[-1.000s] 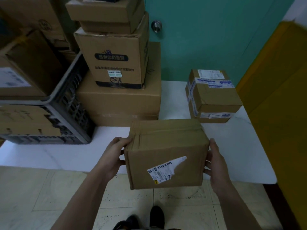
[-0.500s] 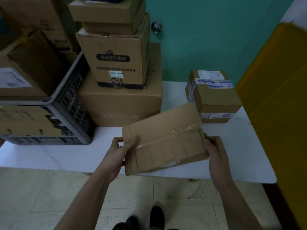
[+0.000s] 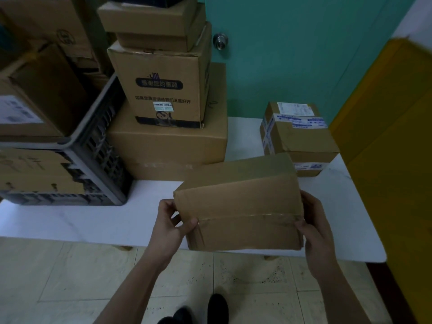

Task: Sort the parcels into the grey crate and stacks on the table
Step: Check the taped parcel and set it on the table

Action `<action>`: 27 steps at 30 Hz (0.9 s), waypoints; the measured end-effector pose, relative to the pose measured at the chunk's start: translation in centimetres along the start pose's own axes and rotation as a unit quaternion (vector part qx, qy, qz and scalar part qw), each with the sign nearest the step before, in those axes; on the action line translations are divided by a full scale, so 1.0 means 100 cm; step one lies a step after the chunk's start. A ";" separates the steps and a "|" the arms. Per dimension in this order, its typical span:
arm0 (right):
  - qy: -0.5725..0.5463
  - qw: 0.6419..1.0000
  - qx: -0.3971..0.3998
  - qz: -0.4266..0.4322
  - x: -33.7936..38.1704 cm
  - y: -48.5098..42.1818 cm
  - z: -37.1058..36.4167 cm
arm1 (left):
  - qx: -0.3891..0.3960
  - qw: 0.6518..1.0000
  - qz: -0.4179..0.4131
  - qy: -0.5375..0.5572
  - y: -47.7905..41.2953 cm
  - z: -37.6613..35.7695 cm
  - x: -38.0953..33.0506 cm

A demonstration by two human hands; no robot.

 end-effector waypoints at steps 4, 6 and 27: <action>-0.032 0.999 -0.006 -0.031 -0.006 -0.002 0.015 | 0.030 0.998 -0.048 -0.030 0.001 0.000 -0.003; -0.021 0.998 -0.026 -0.044 -0.009 -0.003 0.023 | 0.065 0.993 -0.077 -0.061 0.002 0.000 -0.005; 0.113 0.993 0.027 -0.030 0.003 0.000 0.025 | 0.073 0.993 0.018 -0.088 0.003 -0.016 -0.013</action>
Point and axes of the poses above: each hand's wrist, its own y-axis away from the middle knuckle, its own z-axis out of the back of the hand, x = y × z, the point moved 3 cm from there along -y, towards the middle knuckle, and after that the axes turned 12 degrees about -y, right-handed, at the moved point
